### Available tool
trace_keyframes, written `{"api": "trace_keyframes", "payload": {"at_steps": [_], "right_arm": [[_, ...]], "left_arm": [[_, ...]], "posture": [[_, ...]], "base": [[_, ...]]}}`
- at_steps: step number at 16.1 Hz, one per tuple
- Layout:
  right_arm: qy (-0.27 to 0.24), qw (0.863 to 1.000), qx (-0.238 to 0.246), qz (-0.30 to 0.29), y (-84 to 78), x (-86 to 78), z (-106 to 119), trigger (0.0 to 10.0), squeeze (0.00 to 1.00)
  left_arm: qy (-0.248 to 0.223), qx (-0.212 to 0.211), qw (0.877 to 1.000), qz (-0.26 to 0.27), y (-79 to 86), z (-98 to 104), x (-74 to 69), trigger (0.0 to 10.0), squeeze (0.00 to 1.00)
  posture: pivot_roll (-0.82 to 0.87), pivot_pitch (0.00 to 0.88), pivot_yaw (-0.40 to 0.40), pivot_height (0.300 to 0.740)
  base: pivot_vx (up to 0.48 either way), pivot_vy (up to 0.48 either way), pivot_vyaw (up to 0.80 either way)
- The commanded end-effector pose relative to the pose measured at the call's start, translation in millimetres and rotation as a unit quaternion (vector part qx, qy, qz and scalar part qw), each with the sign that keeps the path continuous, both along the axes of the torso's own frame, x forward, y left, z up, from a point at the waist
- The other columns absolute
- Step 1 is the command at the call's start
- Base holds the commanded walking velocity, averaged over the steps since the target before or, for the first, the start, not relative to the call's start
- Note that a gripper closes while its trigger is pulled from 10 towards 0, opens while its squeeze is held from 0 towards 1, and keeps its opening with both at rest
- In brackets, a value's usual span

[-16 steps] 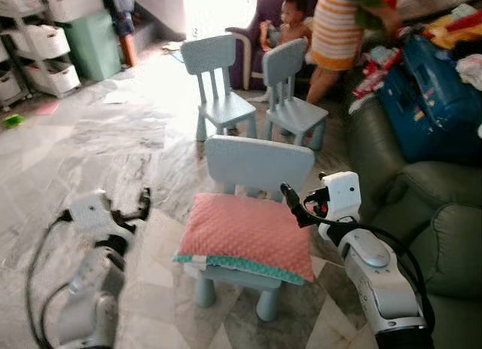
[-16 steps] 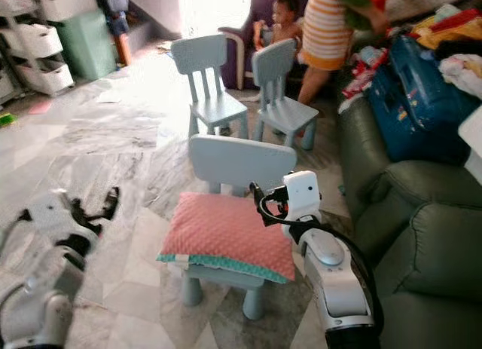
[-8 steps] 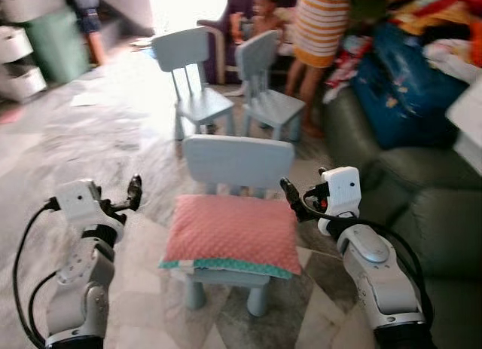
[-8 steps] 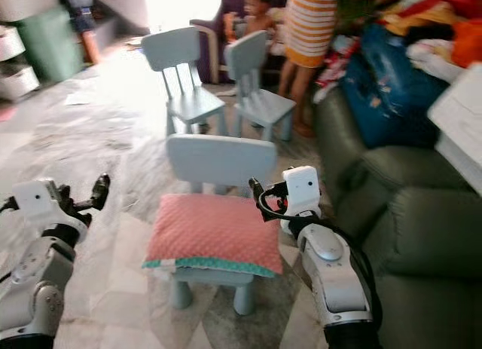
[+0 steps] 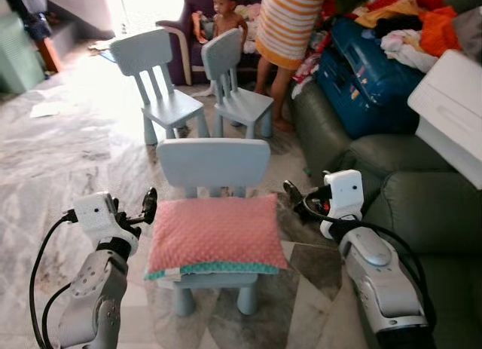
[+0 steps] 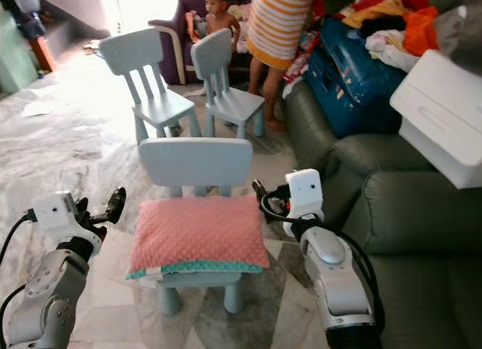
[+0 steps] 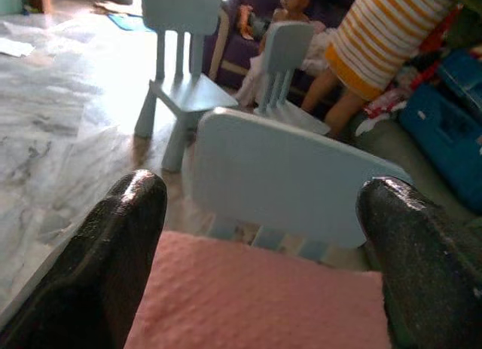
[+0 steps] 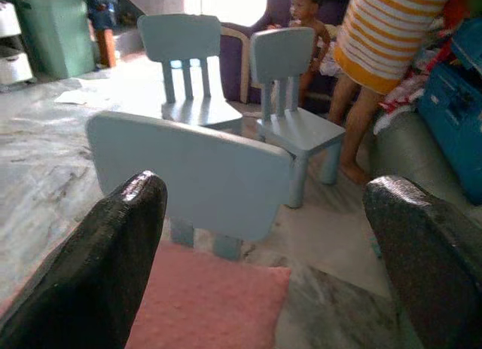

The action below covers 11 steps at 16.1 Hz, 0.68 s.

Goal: Move the pillow to the sofa

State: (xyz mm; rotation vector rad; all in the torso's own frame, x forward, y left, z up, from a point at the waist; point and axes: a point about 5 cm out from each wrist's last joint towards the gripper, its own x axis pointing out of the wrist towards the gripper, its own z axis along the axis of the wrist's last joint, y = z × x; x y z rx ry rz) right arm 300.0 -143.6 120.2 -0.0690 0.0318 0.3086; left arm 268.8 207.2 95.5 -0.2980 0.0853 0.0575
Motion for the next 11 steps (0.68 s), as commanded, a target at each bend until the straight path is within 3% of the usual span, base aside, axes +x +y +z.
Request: {"api": "trace_keyframes", "payload": {"at_steps": [1,4,11], "right_arm": [[-0.01,1.0,-0.004,0.006,2.1,2.0,4.7,10.0,0.0],[-0.013,1.0,-0.007,0.01,3.1,3.1,5.9,10.0,0.0],[-0.014,1.0,-0.008,0.006,2.7,1.1,5.7,10.0,0.0]], "left_arm": [[-0.001,0.003,1.0,0.0,1.3,1.5,-1.9,10.0,0.0],[-0.012,0.005,1.0,-0.016,-1.9,3.7,-5.5,10.0,0.0],[-0.004,-0.002,1.0,-0.024,-5.6,0.3,-7.3,10.0,0.0]], "posture": [[-0.02,0.012,-0.004,0.74],[-0.02,0.012,-0.008,0.74],[-0.03,0.016,-0.005,0.74]], "base": [[0.0,0.0,0.0],[0.198,0.0,0.0],[0.393,0.0,0.0]]}}
